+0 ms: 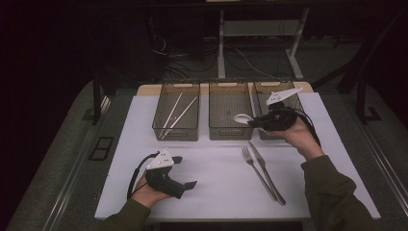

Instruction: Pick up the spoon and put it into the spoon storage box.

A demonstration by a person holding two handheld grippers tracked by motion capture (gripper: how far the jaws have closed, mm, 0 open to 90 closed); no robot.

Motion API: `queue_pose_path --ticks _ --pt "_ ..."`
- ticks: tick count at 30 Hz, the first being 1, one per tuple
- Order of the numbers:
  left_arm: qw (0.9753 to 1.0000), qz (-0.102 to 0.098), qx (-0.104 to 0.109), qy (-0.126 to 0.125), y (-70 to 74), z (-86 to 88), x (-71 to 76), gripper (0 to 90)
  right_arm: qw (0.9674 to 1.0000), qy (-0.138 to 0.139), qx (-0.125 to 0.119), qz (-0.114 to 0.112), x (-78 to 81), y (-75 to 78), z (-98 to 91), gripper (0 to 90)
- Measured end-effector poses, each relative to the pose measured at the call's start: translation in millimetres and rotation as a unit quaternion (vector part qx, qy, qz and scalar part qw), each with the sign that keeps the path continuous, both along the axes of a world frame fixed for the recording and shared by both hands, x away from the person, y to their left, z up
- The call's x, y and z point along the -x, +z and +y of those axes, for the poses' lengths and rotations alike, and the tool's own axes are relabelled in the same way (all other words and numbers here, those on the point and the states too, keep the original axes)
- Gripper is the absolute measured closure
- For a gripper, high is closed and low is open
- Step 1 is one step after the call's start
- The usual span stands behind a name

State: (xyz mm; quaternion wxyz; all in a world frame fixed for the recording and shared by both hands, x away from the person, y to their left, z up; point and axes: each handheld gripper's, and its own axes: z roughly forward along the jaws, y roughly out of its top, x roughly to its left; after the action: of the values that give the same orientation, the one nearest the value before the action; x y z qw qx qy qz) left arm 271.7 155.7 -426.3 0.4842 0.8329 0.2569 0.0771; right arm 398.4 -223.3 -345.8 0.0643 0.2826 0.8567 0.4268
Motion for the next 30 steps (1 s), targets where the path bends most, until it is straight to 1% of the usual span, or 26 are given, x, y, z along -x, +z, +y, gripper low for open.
queue_pose_path --ticks 1,5,9,10,14,17,18,19,22,25,27,30 --pt "1.0000 0.000 -0.001 0.000 -0.1 0.1 -0.1 0.0 1.0000 0.001 -0.001 -0.003 -2.6 1.9 2.2 82.5" --pt "1.0000 0.000 -0.001 -0.001 -0.1 0.3 0.3 0.0 1.0000 0.000 -0.004 -0.004 -14.6 9.0 10.4 82.5" --pt "1.0000 0.001 0.002 -0.001 0.1 1.1 0.0 0.0 1.0000 -0.004 0.003 -0.001 -28.1 8.7 20.0 82.5" --pt "1.0000 0.002 0.005 0.000 -0.3 0.8 0.1 0.0 1.0000 -0.006 0.002 0.002 -31.4 7.5 22.2 82.5" --pt "1.0000 -0.001 0.002 -0.003 0.6 1.4 0.2 0.0 0.9998 -0.015 0.008 0.009 -43.8 -0.4 30.0 82.5" --pt "1.0000 0.000 0.006 -0.001 0.5 1.3 0.1 0.0 0.9996 -0.020 0.005 0.018 -52.1 -7.9 35.5 82.5" --pt "1.0000 -0.001 0.003 -0.002 0.6 1.6 -0.1 0.0 0.9995 -0.021 0.006 0.021 -54.3 -10.3 37.7 82.5" --pt "1.0000 -0.001 0.003 -0.003 0.7 1.5 0.0 0.0 0.9993 -0.026 0.012 0.024 -57.1 -13.6 40.6 82.5" --pt "1.0000 -0.002 0.003 -0.004 1.0 1.5 0.2 0.0 0.9989 -0.029 0.021 0.032 -63.3 -20.3 46.5 82.5" --pt "1.0000 0.000 0.005 -0.003 1.0 1.7 0.3 0.0 0.9985 -0.032 0.023 0.037 -68.6 -24.6 51.5 82.5" --pt "1.0000 -0.002 0.004 -0.004 1.3 2.1 0.0 0.0 0.9984 -0.032 0.019 0.044 -70.4 -26.6 55.5 82.5" --pt "1.0000 -0.002 0.003 -0.004 1.6 2.4 0.3 0.0 0.9981 -0.029 0.028 0.048 -71.5 -31.6 61.5 82.5"
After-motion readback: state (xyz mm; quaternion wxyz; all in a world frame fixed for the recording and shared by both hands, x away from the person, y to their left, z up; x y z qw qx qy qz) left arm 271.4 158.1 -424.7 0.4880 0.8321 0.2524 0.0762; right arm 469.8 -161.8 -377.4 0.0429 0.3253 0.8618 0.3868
